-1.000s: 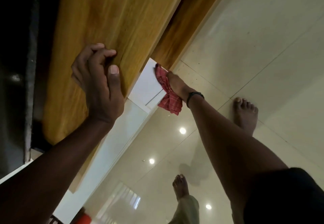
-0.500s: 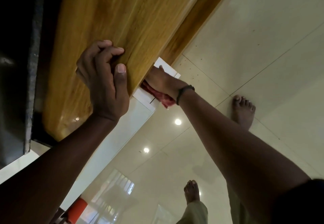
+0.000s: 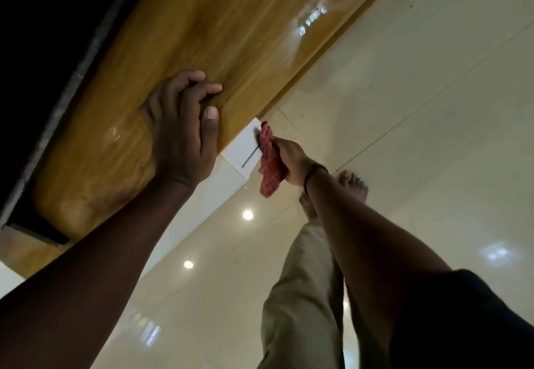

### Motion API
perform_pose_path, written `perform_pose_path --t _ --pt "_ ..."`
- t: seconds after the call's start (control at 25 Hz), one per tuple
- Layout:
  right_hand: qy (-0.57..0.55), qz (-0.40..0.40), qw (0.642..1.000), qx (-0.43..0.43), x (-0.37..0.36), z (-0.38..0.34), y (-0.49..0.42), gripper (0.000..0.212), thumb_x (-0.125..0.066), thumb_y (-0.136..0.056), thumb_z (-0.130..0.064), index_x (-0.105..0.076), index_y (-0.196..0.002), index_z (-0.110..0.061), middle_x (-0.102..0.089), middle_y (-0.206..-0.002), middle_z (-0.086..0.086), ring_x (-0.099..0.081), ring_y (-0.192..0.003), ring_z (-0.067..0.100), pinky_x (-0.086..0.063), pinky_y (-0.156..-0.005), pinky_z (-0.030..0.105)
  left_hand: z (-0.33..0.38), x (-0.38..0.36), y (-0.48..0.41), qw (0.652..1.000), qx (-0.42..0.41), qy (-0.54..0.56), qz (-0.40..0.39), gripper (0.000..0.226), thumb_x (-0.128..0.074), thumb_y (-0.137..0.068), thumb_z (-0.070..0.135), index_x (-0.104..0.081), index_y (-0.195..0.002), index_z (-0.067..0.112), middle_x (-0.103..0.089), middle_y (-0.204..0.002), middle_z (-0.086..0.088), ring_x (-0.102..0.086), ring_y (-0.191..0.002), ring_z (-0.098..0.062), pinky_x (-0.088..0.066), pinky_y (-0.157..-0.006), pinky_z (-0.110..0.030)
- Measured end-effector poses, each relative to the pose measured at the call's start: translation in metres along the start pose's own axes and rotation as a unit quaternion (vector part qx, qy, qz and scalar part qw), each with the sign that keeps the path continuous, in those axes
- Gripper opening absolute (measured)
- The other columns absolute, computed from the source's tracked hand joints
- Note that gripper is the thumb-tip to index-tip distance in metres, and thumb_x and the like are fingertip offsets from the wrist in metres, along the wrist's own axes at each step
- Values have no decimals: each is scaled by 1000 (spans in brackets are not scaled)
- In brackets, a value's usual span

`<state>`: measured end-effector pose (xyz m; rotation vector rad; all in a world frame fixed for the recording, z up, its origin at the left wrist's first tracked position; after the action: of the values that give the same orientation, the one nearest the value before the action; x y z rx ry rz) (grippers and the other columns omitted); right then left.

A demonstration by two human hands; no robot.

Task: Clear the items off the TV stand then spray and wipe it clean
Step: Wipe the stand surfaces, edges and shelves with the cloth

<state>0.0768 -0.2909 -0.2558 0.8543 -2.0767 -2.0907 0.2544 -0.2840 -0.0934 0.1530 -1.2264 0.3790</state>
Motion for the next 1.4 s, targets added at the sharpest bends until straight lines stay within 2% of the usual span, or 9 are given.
perform_pose_path --t 0.24,0.44,0.56,0.84,1.0,1.08,1.16,1.28,1.4 --pt "-255 -7 967 28 40 7 105 53 -30 -104 -38 -58 -125 1 -67 -115 25 -69 -97 44 -55 -90 61 0 2 -1 1000 14 -3 -25 31 -37 -106 37 -60 -123 25 -56 -137 0 -51 -125 -24 -34 -105 -43" --pt "-394 -54 909 126 66 -45 162 59 -27 -104 -46 -48 -142 -6 -52 -136 23 -49 -123 43 -31 -118 59 7 6 -2 998 35 -26 -37 32 -39 -104 37 -61 -121 23 -56 -138 -1 -51 -125 -27 -32 -102 -43" --pt "-368 -112 910 157 66 -77 182 77 -24 -102 -64 -43 -155 -11 -46 -156 22 -42 -143 43 -29 -121 60 6 4 -2 998 38 -40 -33 31 -39 -104 36 -61 -120 21 -57 -136 -4 -52 -123 -30 -34 -101 -45" --pt "-133 -26 894 426 68 -142 213 42 -49 -99 -28 -57 -137 -10 -64 -116 16 -63 -102 40 -61 -75 54 10 5 -2 997 36 -57 -20 35 -34 -105 39 -61 -120 21 -57 -134 -3 -54 -119 -32 -34 -96 -45" --pt "175 78 731 655 77 -221 241 39 -51 -105 -46 -60 -130 -18 -65 -100 -4 -61 -82 25 -55 -62 45 10 3 -2 995 46 -80 -40 38 -34 -105 39 -60 -124 20 -56 -137 -5 -52 -122 -36 -34 -98 -49" --pt "449 169 620 621 64 -254 224 63 -37 -106 -55 -47 -148 -9 -63 -134 10 -60 -121 32 -50 -99 53 10 6 -1 995 52 -70 -45 37 -34 -104 38 -59 -125 21 -56 -137 -7 -52 -122 -39 -33 -100 -49" --pt "671 262 482 499 50 -275 196 68 -25 -107 -55 -20 -164 -18 -20 -171 12 -14 -158 35 -12 -126 61 11 8 -3 995 66 -46 -50 38 -34 -103 37 -60 -126 21 -57 -137 -7 -52 -123 -38 -30 -102 -45" --pt "737 256 370 504 24 -283 170 66 -20 -106 -54 -14 -165 -25 -7 -173 9 0 -160 34 -2 -127 61 9 4 -2 997 70 -17 -29 40 -34 -104 37 -62 -127 21 -57 -138 -4 -49 -127 -32 -29 -103 -44" --pt "729 253 330 543 19 -283 162 69 -16 -103 -56 -18 -164 -25 -13 -172 9 -7 -159 35 -5 -126 63 2 4 2 997 78 4 -9 41 -32 -106 43 -60 -130 25 -55 -139 2 -45 -132 -22 -28 -105 -40"
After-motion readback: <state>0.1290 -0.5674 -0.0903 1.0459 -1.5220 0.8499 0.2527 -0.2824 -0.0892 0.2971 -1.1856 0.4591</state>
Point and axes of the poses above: each hand's wrist, its own y-axis away from the middle knuckle, its own x-axis out of the back of the hand, z = x × y, the point moved 4 cm from there along -y, towards the middle knuckle
